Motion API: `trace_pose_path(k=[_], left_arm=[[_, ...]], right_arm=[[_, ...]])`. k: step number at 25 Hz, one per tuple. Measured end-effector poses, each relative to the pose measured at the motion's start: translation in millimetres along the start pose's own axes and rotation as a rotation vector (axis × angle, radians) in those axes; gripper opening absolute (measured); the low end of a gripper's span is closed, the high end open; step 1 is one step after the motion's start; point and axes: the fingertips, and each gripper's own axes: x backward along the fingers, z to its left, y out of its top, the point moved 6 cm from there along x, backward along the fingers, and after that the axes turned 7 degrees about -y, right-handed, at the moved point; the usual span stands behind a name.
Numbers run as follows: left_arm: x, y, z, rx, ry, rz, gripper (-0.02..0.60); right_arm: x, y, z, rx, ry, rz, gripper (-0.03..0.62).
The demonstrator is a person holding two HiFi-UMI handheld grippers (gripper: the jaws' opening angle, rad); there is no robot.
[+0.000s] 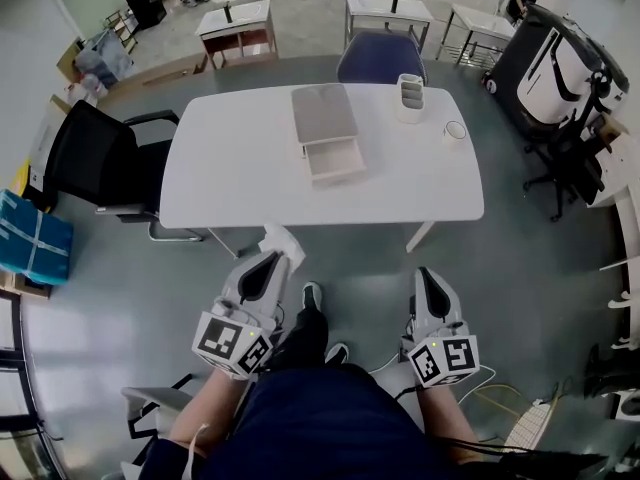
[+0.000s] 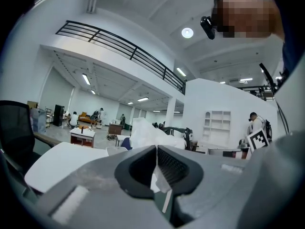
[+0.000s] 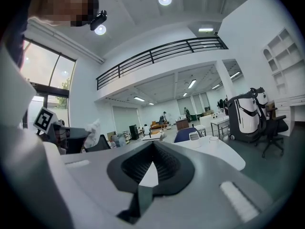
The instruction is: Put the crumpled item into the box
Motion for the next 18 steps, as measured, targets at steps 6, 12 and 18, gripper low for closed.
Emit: trace_pose_path(k=[6,12,18], left_arm=[[-51,0,43,0.028,-0.012,-0.001,0.012],[-99,5,91,0.041,-0.063,0.001,0.012],[-126,4,138,0.136,-0.092,-0.015,0.012]], right_arm=[[-42,10,-9,0.020,-0.033,0.022,0.003],[-99,21,-14,0.048,-0.094,0.058,0.002],[-149,16,-6,0.053,-0.108,0.106,0.002]])
